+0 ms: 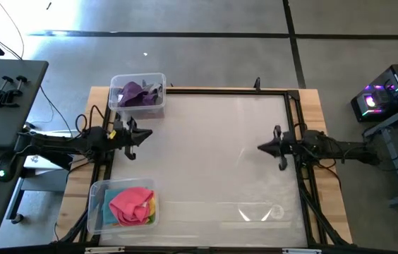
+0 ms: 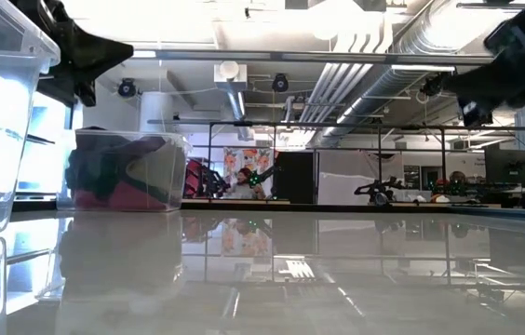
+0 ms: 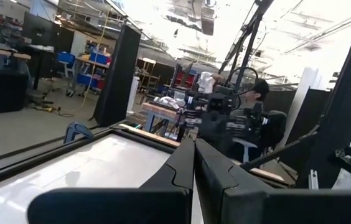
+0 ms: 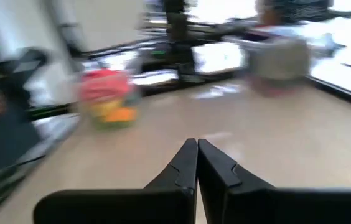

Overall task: Sort towels by color in basket
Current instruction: Return to Home Position

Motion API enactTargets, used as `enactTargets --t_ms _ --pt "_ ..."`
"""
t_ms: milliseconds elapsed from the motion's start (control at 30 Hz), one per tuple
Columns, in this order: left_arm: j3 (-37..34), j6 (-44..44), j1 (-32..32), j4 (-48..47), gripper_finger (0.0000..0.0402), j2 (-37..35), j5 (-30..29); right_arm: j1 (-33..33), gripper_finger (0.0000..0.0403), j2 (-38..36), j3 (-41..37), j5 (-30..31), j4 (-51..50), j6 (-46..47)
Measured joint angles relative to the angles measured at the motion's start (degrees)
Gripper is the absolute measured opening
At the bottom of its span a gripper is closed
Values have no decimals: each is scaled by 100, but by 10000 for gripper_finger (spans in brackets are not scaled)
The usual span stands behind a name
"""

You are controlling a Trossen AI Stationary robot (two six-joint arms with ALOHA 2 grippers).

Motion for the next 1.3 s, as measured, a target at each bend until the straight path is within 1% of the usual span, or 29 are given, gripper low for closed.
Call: enactTargets --t_ms 67,100,233,333,400,467,533,633,733,867,1000,1033,1300 --pt "0 2 0 -24 0 -2 0 -43 0 13 -3 456 -163 158" --pt "0 21 0 -32 0 -2 0 -62 0 32 -4 484 -157 191" --pt "2 139 0 -128 0 0 0 -63 0 29 -4 162 -170 148" --pt "2 140 0 -244 0 0 40 -51 0 30 -4 130 -183 -65" --pt "2 282 0 -339 0 0 296 -51 0 30 -4 148 -183 -202" --pt "2 564 -2 -443 0 -1 747 -51 0 30 -4 149 -183 -284" --pt "2 636 -6 -458 0 -3 1035 -51 0 30 -4 149 -183 -311" --pt "3 743 0 -568 0 -82 1041 -51 0 30 -4 149 -183 -249" --pt "7 646 7 -999 0 -306 959 -51 0 30 -4 135 -183 -126" --pt "7 494 42 -1725 0 -904 943 -51 0 30 -4 105 -183 -54" --pt "7 563 42 -2283 0 -1669 932 -51 0 30 -4 105 -183 -57" --pt "8 618 40 -2368 0 -1761 931 -51 0 30 -4 105 -183 -46" --pt "35 755 42 -2748 0 -1744 931 -51 0 135 -4 140 -185 -157"
